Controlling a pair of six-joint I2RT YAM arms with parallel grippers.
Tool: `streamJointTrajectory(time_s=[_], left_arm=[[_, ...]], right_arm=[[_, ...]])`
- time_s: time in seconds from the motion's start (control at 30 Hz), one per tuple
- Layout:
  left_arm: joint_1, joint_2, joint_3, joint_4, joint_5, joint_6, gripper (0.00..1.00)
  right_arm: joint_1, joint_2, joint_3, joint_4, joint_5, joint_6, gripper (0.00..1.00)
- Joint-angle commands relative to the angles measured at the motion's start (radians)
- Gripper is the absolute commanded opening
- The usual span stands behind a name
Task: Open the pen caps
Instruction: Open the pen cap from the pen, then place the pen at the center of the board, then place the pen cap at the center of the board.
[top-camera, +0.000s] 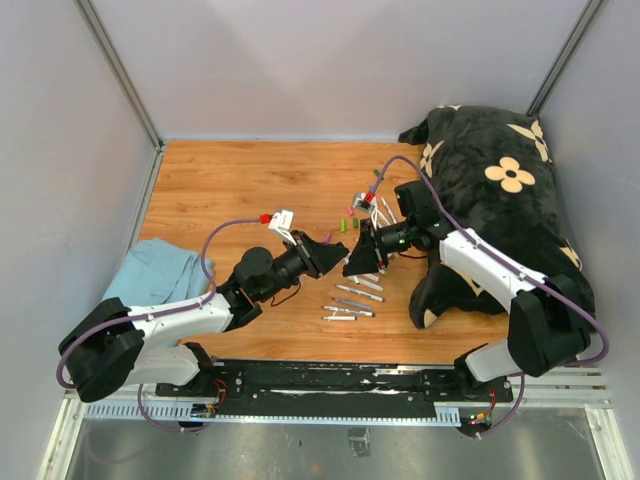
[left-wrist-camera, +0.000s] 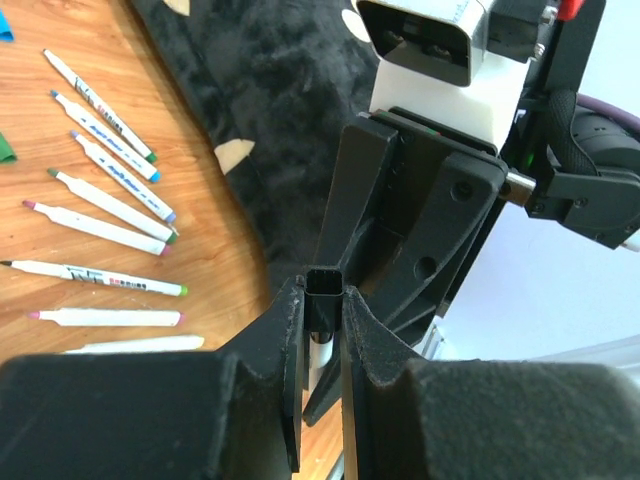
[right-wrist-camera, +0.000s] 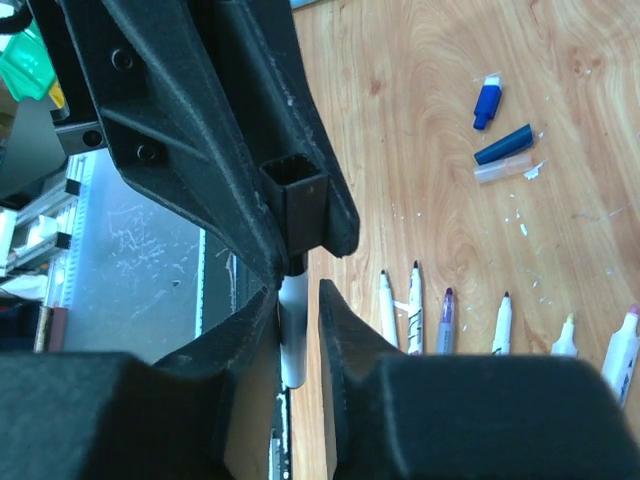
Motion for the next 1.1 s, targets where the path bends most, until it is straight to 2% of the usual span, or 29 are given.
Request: streamJointTrajectory(time_s=[0.0, 0.03, 0.07, 0.2, 0.4, 0.57, 0.77, 0.9, 1.07], left_arm=[[-0.007, -0.023, -0.023, 0.072, -0.021, 0.012, 0.00], [-0.006, -0.038, -0.029, 0.070, -0.051, 0.019, 0.00], [-0.005, -0.059, -0.033, 0.057, -0.083, 0.031, 0.00], [0.037, -0.187, -0.027, -0.044, -0.226, 0.092, 0.00], [0.186, -0.346, -0.015, -0.120, -0.296, 0.107, 0.00], [0.231, -0.428, -0.011, -0.183, -0.324, 0.129, 0.00], [0.248, -0.525, -0.048, -0.315, -0.329, 0.131, 0.00], [0.248, -0.575, -0.084, -0.500, -0.339, 0.127, 0.00], [0.249, -0.599, -0.133, -0.714, -0.350, 0.107, 0.00]], right_arm=[[0.039, -0.015, -0.008, 0.038, 0.012, 0.036, 0.11], [0.044, -0.012, -0.005, 0.031, 0.009, 0.032, 0.03], [0.048, -0.008, -0.001, 0.019, 0.004, 0.023, 0.01], [0.067, 0.014, 0.010, -0.014, -0.039, -0.005, 0.01], [0.092, 0.040, 0.014, -0.014, -0.104, -0.004, 0.01], [0.116, 0.046, 0.021, -0.048, -0.103, -0.047, 0.01], [0.146, 0.043, 0.065, -0.197, 0.009, -0.208, 0.01], [0.196, 0.028, 0.079, -0.298, 0.155, -0.351, 0.01], [0.292, 0.034, 0.081, -0.334, 0.296, -0.430, 0.01]])
